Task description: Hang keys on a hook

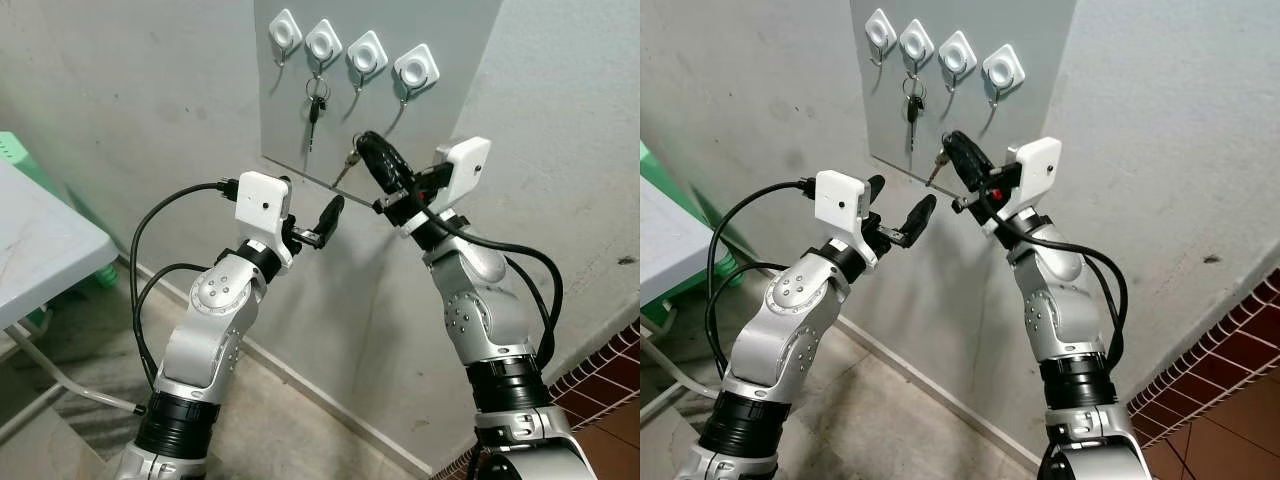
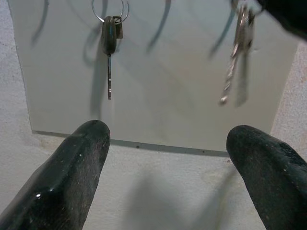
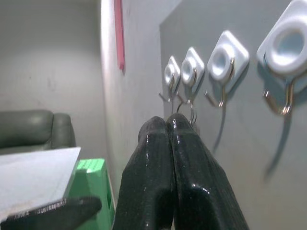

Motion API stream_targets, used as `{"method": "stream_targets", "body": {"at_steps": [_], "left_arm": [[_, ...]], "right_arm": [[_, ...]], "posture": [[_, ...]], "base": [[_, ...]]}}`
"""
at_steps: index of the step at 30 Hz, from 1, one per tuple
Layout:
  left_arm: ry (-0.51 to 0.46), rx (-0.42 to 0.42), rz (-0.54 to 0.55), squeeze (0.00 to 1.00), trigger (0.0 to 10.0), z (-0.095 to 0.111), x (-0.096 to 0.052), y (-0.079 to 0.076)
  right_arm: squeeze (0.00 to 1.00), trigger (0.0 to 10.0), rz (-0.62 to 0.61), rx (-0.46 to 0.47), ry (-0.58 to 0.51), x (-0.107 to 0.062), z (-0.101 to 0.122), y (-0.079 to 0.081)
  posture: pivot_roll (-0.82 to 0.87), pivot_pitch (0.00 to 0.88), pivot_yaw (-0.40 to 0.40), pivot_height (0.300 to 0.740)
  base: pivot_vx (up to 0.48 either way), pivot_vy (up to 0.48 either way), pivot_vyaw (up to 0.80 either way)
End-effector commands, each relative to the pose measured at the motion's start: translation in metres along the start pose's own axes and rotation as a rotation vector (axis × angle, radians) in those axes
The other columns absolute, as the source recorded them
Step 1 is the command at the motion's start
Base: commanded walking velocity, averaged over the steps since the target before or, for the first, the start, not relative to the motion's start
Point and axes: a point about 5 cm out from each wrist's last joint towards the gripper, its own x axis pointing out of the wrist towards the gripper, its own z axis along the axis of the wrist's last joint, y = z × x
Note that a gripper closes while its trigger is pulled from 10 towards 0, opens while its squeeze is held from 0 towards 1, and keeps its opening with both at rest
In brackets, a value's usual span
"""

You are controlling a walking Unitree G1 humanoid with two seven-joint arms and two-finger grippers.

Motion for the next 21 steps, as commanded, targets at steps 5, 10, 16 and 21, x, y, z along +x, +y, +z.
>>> {"method": "stream_targets", "body": {"at_steps": [5, 10, 16, 21], "left_arm": [[-0.036, 0.027, -0.029, 0.00, 10.0, 0.013, 0.001, -0.002], [-0.036, 0.027, -0.029, 0.00, 10.0, 0.013, 0.000, -0.002], [-0.033, 0.026, -0.027, 0.00, 10.0, 0.013, -0.001, -0.002], [-0.031, 0.023, -0.025, 0.00, 10.0, 0.013, -0.002, -0.002]], "right_arm": [[0.00, 10.0, -0.006, 0.053, -0.093, 0.015, 0.023, -0.002], [0.00, 10.0, -0.021, 0.069, -0.106, 0.018, 0.027, -0.004], [0.00, 10.0, -0.074, 0.085, -0.091, 0.022, 0.028, -0.010], [0.00, 10.0, -0.136, 0.128, -0.064, 0.024, 0.027, -0.014]], "posture": [[0.05, 0.028, -0.039, 0.740], [0.05, 0.028, -0.040, 0.740], [0.05, 0.027, -0.044, 0.740], [0.06, 0.029, -0.047, 0.740]], "base": [[0.000, 0.000, 0.00], [0.000, 0.000, 0.00], [0.000, 0.000, 0.00], [0.000, 0.000, 0.00]]}}
